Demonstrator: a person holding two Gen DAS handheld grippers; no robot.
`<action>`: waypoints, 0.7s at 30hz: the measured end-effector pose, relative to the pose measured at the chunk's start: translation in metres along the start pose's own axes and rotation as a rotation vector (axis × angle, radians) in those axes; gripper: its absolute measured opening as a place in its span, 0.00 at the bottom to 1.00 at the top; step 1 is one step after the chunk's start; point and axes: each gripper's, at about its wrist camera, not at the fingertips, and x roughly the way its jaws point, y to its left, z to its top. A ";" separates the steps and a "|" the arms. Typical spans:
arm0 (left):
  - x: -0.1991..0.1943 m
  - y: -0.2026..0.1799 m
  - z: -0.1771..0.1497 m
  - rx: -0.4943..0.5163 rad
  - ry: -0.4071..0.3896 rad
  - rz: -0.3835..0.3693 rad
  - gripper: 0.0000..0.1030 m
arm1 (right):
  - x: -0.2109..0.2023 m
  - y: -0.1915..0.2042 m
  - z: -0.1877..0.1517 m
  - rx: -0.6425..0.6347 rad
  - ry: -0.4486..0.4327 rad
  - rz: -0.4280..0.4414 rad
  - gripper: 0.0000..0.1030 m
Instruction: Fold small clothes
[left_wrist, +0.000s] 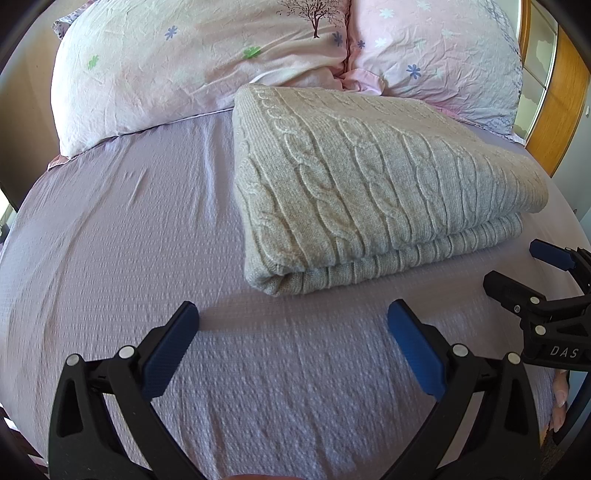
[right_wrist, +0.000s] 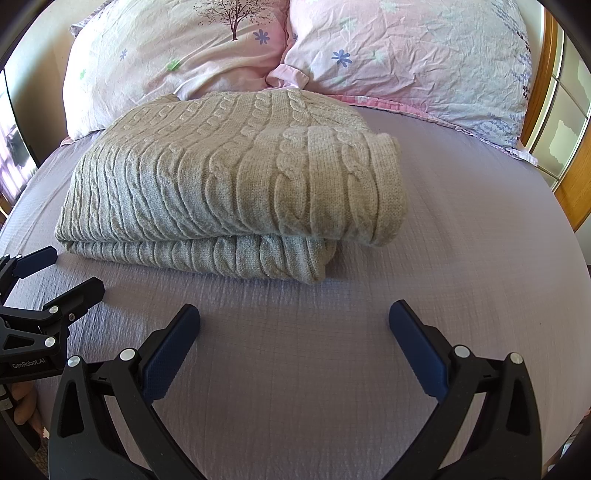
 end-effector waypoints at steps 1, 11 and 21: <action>0.000 0.000 0.000 0.000 0.000 0.000 0.98 | 0.000 0.000 0.000 0.000 0.000 0.000 0.99; 0.001 0.000 0.001 0.001 0.006 0.000 0.98 | 0.000 0.000 0.000 0.001 0.000 0.000 0.99; 0.002 0.000 0.001 0.003 0.009 -0.002 0.98 | 0.000 0.000 0.000 0.001 0.000 -0.001 0.99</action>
